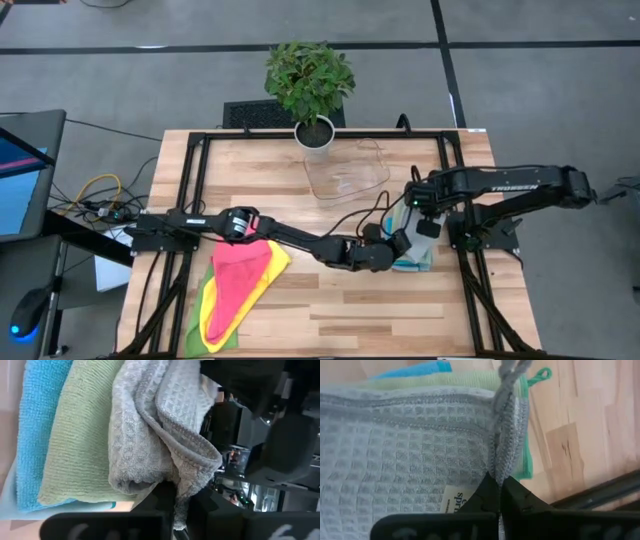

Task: Fold microfiber towels
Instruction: Stack the gray microfiber cloth on top of the light green microfiber cloth

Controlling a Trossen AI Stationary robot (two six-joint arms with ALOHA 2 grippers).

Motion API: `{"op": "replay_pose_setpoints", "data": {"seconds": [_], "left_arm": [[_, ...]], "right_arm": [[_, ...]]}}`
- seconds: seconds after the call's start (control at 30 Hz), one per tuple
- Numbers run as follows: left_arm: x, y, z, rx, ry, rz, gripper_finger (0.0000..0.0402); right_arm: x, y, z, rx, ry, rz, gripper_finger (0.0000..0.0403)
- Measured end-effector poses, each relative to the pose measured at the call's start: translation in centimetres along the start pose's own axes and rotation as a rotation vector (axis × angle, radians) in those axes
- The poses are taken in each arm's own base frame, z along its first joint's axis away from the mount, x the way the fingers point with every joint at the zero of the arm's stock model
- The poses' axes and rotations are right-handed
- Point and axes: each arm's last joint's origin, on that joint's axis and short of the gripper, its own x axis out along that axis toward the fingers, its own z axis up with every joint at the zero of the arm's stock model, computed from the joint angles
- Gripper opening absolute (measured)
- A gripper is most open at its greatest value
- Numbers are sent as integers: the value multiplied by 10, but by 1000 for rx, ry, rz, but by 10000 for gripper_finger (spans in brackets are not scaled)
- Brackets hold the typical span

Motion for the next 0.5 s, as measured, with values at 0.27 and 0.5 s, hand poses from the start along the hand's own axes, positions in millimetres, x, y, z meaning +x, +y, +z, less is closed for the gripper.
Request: {"op": "replay_pose_setpoints", "data": {"seconds": [0.27,0.5], "left_arm": [[0,0,1,24,-8,-4,11],[-1,-2,-4,52,59,-15,73]], "right_arm": [[8,-3,4,-5,-36,-4,26],[8,-7,6,-21,-64,-85,44]]}}
